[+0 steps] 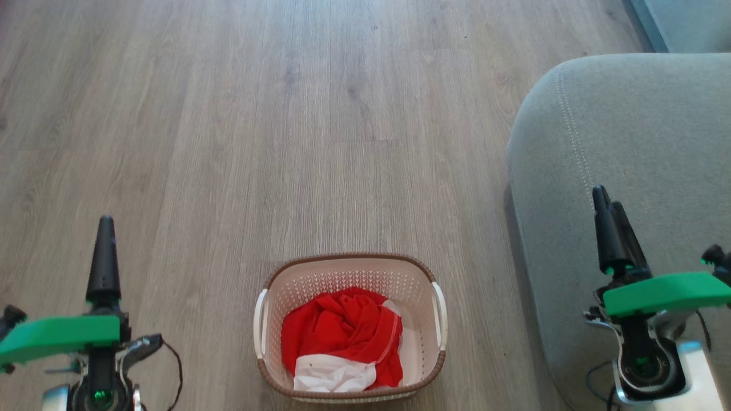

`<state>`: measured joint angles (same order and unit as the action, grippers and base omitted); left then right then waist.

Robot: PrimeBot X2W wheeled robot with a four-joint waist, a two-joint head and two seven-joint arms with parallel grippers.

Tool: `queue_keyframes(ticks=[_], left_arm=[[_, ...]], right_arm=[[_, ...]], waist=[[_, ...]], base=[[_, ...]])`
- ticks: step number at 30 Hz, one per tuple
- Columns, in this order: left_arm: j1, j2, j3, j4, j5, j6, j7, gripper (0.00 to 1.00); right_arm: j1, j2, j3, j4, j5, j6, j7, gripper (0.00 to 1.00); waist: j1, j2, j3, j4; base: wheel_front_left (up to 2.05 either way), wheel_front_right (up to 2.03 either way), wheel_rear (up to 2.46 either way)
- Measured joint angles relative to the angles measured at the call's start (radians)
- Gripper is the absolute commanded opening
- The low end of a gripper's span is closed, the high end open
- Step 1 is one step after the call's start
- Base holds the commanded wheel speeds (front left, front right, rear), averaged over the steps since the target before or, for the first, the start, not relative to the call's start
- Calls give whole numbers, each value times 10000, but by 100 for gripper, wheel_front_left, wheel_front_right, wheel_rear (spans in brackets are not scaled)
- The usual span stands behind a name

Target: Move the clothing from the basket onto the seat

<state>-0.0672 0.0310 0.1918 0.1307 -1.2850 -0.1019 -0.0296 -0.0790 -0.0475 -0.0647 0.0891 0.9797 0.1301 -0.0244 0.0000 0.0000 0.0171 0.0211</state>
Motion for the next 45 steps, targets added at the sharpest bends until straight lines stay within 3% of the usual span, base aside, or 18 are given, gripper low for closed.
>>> queue_keyframes(ticks=[6,14,21,29,38,41,45], left_arm=[[-63,0,-59,-918,859,497,-167,100],[-190,4,-698,-2138,2550,1553,-372,100],[-279,13,-1912,-2847,4604,2692,-610,100],[-391,98,-3427,-3083,6782,3555,-794,100],[-402,920,-5398,-2679,7960,5106,-1053,100],[-405,1051,-5875,-2479,8149,5438,-1152,100],[-404,1091,-6222,-2268,8305,5511,-1269,100]], right_arm=[[-196,-12,199,-399,-986,0,-128,100],[-207,-84,477,-719,-2190,0,-399,100],[-382,-176,742,-1024,-3193,0,-589,100],[-378,-221,1032,-1051,-4086,0,-844,100],[-355,-255,1352,-723,-4869,0,-1097,100],[-324,-253,1325,-382,-4984,0,-1179,100],[-284,-240,1333,366,-5081,0,-1281,100]], waist=[[0,0,60,49],[0,0,125,92],[0,0,162,114],[0,0,141,152],[0,0,79,204],[0,0,53,212],[0,0,29,217]], base=[[0,0,0],[0,0,0],[0,0,0],[0,0,0],[0,0,0],[0,0,0],[0,0,0]])
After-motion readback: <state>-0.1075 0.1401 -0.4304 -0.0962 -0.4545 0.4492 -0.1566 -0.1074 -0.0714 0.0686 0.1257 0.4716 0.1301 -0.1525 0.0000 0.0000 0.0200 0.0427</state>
